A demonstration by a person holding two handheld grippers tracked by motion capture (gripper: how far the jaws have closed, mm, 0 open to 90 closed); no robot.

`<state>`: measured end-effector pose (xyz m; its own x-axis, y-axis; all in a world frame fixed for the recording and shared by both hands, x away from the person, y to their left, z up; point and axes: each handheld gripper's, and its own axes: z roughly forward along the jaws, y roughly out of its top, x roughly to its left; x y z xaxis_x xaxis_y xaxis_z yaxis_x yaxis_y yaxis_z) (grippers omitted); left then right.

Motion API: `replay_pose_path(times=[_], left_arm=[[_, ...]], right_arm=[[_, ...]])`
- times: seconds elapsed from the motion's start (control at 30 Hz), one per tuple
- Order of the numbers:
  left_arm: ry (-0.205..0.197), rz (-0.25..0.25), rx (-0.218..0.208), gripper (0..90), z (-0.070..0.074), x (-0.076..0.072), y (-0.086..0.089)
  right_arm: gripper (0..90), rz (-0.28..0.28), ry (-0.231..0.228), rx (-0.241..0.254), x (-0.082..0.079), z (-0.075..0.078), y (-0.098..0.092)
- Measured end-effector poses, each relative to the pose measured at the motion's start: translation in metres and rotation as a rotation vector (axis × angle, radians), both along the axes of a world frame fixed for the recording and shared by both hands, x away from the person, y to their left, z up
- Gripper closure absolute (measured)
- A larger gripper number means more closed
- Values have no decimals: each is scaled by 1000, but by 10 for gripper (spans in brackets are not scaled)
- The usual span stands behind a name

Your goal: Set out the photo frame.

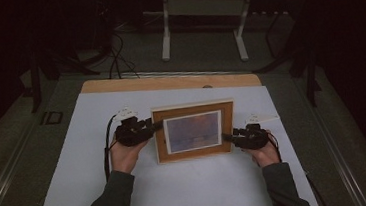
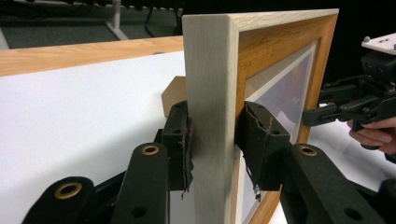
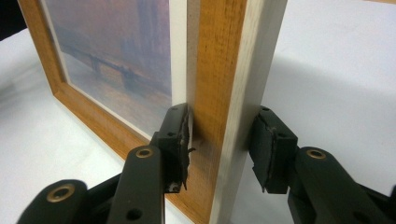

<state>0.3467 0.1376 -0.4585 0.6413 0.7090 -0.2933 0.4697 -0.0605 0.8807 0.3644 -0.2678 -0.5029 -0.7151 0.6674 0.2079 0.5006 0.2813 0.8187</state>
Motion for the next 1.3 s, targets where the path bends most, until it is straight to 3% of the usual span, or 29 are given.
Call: replay_pose_path(times=[0.23,1.3], left_arm=[[11,-7,14,641,0,-1,0],[36,13,-38,624,-3,2,9]], right_arm=[[606,-11,4,7,-5,-1,0],[630,-6,25,5,-20,-1,7]])
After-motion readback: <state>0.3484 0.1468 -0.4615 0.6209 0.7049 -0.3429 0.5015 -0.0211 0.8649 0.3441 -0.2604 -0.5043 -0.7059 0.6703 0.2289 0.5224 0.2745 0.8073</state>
